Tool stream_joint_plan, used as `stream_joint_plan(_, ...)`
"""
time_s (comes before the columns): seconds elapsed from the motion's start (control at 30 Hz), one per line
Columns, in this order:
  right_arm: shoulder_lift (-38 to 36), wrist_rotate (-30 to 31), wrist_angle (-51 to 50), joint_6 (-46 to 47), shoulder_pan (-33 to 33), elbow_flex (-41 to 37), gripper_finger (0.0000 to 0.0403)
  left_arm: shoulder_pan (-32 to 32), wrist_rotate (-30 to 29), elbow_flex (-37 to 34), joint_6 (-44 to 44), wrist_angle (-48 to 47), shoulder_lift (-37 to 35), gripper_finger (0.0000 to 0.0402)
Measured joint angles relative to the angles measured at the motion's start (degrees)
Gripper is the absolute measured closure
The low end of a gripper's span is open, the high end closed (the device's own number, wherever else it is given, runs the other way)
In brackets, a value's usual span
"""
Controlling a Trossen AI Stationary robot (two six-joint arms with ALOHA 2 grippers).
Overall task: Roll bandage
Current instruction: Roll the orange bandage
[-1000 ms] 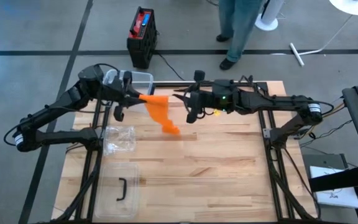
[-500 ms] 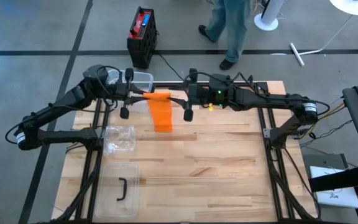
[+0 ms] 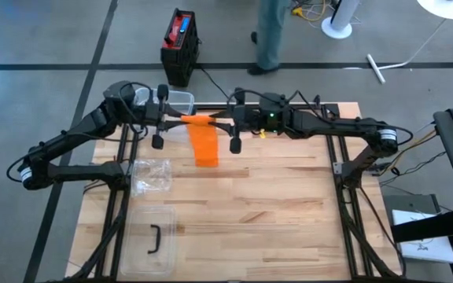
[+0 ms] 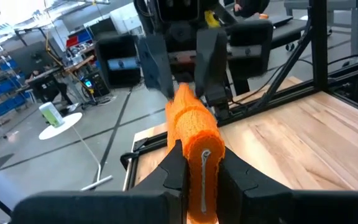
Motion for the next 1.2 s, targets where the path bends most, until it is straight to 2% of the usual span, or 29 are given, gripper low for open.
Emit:
stream_joint_plan(0.23, 1.44, 0.46, 2.25, -2.12, -0.02, 0.00, 0.0340, 0.07, -0.04, 0.00, -0.84, 0.53, 0.54, 0.0367)
stream_joint_plan(0.4, 1.12, 0.46, 1.52, -2.72, -0.01, 0.00, 0.0390, 0.00, -0.01, 0.00, -0.97, 0.66, 0.58, 0.0366)
stream_joint_plan(0.47, 0.88, 0.46, 0.22, -3.19, -0.14, 0.03, 0.0398, 0.00, -0.04, 0.00, -1.46, 1.20, 0.57, 0.0367)
stream_joint_plan(0.67, -0.31, 4.22, -3.14, -5.70, -0.17, 0.12, 0.0402, 0.00, -0.86, -0.02, -2.79, 1.18, 0.31, 0.0366)
stream_joint_plan(0.93, -4.62, 6.29, -7.30, -6.43, -0.47, -0.06, 0.0402, 0.09, -2.60, 0.00, -2.83, 1.10, -0.61, 0.0366)
stream_joint_plan(1.1, -4.57, 6.41, -7.17, -6.54, -0.33, -0.04, 0.0400, -0.02, -2.61, 0.02, -4.14, 2.58, -0.44, 0.0366)
stream_joint_plan(1.2, -5.02, 5.01, -6.39, -7.17, -0.34, -0.07, 0.0381, 0.07, -2.82, 0.02, -5.32, 3.09, -0.86, 0.0367)
